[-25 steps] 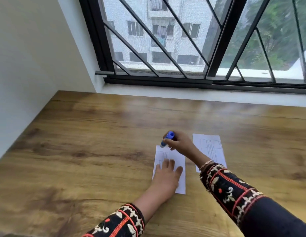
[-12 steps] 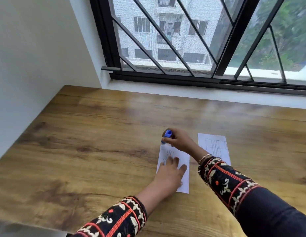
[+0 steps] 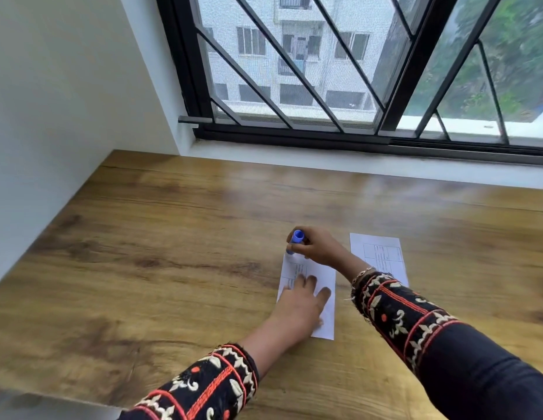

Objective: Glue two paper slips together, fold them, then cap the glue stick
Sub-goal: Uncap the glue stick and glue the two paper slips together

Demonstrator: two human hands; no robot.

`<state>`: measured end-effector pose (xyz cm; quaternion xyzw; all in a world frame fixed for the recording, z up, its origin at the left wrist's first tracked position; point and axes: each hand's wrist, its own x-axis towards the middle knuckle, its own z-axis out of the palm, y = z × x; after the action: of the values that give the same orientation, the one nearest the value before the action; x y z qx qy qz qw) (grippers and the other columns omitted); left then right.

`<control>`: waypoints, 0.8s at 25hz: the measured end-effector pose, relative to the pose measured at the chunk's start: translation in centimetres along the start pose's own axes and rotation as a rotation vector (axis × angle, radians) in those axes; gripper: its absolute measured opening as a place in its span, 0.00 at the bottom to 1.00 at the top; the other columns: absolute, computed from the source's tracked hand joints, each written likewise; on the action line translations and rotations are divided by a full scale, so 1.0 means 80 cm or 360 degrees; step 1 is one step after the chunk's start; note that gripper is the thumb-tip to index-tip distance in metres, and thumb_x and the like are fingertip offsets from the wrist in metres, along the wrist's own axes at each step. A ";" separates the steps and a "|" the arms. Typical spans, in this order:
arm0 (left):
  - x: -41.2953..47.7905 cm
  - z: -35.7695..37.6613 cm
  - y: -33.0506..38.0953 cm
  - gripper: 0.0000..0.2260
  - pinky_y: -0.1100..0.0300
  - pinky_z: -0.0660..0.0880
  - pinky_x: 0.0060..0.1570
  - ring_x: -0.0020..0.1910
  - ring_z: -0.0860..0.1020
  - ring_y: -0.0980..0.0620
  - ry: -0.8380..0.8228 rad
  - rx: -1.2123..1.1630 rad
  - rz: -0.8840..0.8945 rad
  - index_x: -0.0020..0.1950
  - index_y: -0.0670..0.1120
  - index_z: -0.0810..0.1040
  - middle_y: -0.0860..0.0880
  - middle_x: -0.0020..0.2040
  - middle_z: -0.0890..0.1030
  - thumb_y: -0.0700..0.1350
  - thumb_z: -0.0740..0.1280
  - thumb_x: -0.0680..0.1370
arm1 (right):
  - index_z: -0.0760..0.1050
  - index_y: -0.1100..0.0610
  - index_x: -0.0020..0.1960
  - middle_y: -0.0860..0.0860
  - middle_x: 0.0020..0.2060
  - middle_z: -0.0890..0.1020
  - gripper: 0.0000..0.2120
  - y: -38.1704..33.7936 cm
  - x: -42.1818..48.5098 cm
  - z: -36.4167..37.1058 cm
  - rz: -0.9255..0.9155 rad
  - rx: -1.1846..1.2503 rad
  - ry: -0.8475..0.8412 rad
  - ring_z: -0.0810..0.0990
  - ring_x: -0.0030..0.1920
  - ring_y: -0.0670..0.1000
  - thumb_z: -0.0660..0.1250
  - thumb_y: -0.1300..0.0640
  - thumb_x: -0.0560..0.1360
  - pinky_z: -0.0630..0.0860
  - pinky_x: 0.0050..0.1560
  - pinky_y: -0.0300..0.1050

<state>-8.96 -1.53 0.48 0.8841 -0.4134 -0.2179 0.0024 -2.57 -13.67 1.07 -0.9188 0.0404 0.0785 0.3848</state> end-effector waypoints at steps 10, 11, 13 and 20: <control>0.000 -0.001 0.001 0.23 0.42 0.64 0.65 0.69 0.57 0.39 -0.0028 0.0003 -0.0019 0.70 0.45 0.59 0.38 0.70 0.59 0.46 0.62 0.78 | 0.76 0.62 0.48 0.61 0.39 0.80 0.10 -0.004 0.001 -0.002 -0.0016 -0.0019 -0.0054 0.74 0.38 0.54 0.67 0.55 0.72 0.76 0.48 0.59; 0.000 -0.001 0.001 0.23 0.41 0.64 0.65 0.69 0.57 0.39 -0.0031 0.0002 -0.0019 0.70 0.45 0.59 0.38 0.70 0.59 0.46 0.62 0.78 | 0.76 0.62 0.48 0.62 0.40 0.81 0.10 -0.003 0.002 -0.003 -0.0014 -0.0027 -0.0055 0.74 0.38 0.54 0.67 0.56 0.72 0.76 0.48 0.59; 0.000 -0.001 0.001 0.23 0.41 0.64 0.65 0.69 0.57 0.39 -0.0028 -0.0002 -0.0019 0.70 0.45 0.59 0.39 0.70 0.60 0.46 0.62 0.78 | 0.76 0.62 0.48 0.64 0.42 0.81 0.10 -0.003 0.000 -0.004 -0.0012 -0.0032 -0.0056 0.74 0.38 0.55 0.67 0.56 0.72 0.75 0.48 0.59; -0.001 0.001 -0.001 0.23 0.43 0.66 0.64 0.68 0.60 0.41 0.0024 -0.0025 -0.0005 0.70 0.45 0.60 0.39 0.69 0.61 0.45 0.63 0.77 | 0.77 0.61 0.47 0.61 0.40 0.81 0.08 0.011 -0.015 -0.017 0.0060 -0.0018 -0.0026 0.75 0.39 0.54 0.66 0.56 0.72 0.76 0.49 0.58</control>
<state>-8.98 -1.46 0.45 0.8863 -0.4103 -0.2144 0.0121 -3.73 -15.23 1.63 -0.9193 0.0543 0.0934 0.3785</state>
